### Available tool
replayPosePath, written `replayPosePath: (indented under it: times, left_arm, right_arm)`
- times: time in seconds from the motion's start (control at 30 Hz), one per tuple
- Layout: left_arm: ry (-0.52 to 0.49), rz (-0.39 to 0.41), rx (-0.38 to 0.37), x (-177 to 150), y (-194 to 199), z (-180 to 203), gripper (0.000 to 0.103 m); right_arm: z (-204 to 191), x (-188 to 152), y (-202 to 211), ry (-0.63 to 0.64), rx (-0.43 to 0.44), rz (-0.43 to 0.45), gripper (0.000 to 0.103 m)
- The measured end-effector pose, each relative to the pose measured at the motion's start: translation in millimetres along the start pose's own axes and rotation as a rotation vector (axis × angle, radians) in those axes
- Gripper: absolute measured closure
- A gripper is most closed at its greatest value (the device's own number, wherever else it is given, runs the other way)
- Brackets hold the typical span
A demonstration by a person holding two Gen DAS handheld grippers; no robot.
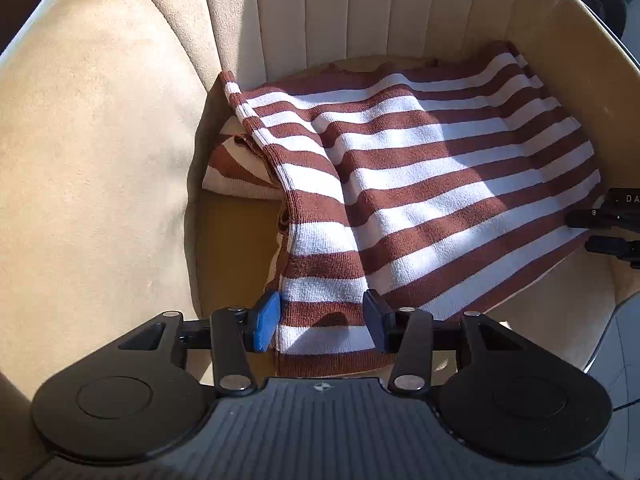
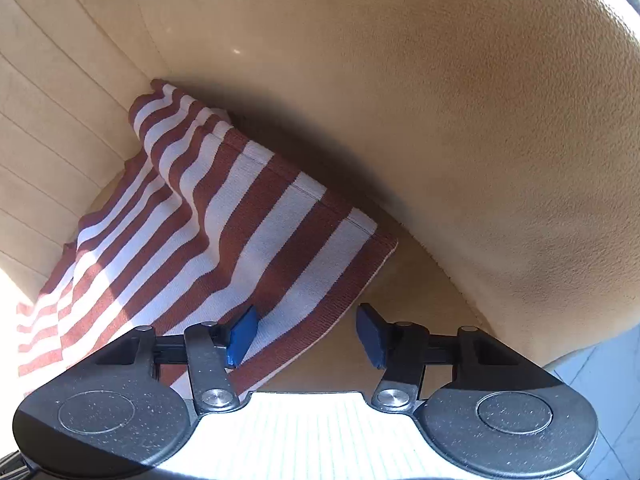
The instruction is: Fold clothes
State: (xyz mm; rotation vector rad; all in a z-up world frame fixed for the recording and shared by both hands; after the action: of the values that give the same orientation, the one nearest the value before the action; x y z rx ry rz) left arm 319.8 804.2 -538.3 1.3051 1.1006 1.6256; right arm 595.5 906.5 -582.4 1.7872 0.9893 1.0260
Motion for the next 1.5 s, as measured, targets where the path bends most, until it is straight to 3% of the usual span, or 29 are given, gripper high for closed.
replayPosePath:
  times: [0.03,0.07,0.17,0.3,0.33,0.6,0.7,0.77,0.93,1.07,1.17,1.27,1.4,1.43,1.47,1.5]
  left_arm:
    - [0.012,-0.003,-0.003,1,-2,-1,0.063]
    - [0.030,-0.006,-0.011,2,-4,-2,0.083]
    - [0.074,-0.014,-0.057,2,0,-2,0.089]
    - [0.080,-0.029,-0.074,-1,16,-4,0.093]
    - [0.081,-0.037,-0.073,-2,19,-5,0.099]
    - [0.039,-0.050,-0.038,-7,17,-2,0.098]
    - [-0.005,-0.068,-0.003,-8,8,0,0.086]
    - [-0.038,-0.073,-0.003,-13,7,3,0.061]
    - [-0.028,-0.104,-0.030,-34,15,13,0.042]
    - [0.033,-0.132,-0.056,-54,4,13,0.042]
    - [0.227,-0.094,-0.155,-50,-2,4,0.042]
    - [0.381,-0.060,-0.190,-42,-10,-6,0.042]
    - [0.457,-0.030,-0.181,-37,-14,-10,0.042]
    - [0.470,-0.027,-0.186,-36,-14,-11,0.073]
    - [0.474,-0.027,-0.192,-35,-13,-12,0.094]
    - [0.480,-0.020,-0.200,-35,-11,-12,0.094]
  right_arm:
    - [-2,1,-2,-0.004,-0.005,0.001,0.063]
    - [-4,1,-5,-0.008,-0.009,0.001,0.069]
    - [-16,3,-4,0.051,-0.009,0.001,0.094]
    - [-19,1,15,0.095,-0.010,0.018,0.095]
    - [-19,-1,20,0.098,-0.004,0.021,0.095]
    - [-10,-8,29,0.129,-0.056,-0.012,0.098]
    - [-18,1,22,0.137,-0.074,0.007,0.098]
    - [-24,1,16,0.146,-0.072,-0.004,0.097]
    - [-30,-12,17,0.100,-0.035,-0.028,0.080]
    - [-24,-32,17,0.138,-0.029,-0.050,0.079]
    - [-20,-28,14,0.083,-0.017,-0.053,0.079]
    - [-23,-15,13,0.042,-0.005,-0.032,0.079]
    - [-20,-6,9,0.002,-0.009,-0.036,0.079]
    - [-19,-5,9,-0.012,-0.010,-0.039,0.079]
    - [-18,-4,8,-0.026,-0.011,-0.038,0.079]
    - [-17,-3,8,-0.037,-0.013,-0.037,0.081]
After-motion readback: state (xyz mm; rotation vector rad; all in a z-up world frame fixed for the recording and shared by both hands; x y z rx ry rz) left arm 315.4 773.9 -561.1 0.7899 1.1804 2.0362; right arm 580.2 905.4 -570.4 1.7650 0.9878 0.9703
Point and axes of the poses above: each gripper's, at about its wrist camera, not at the fingertips, and y roughly against the way its jaws point, z to its right, x to its top, the point moved 9 cm from there along -y, roughly the way its jaws point
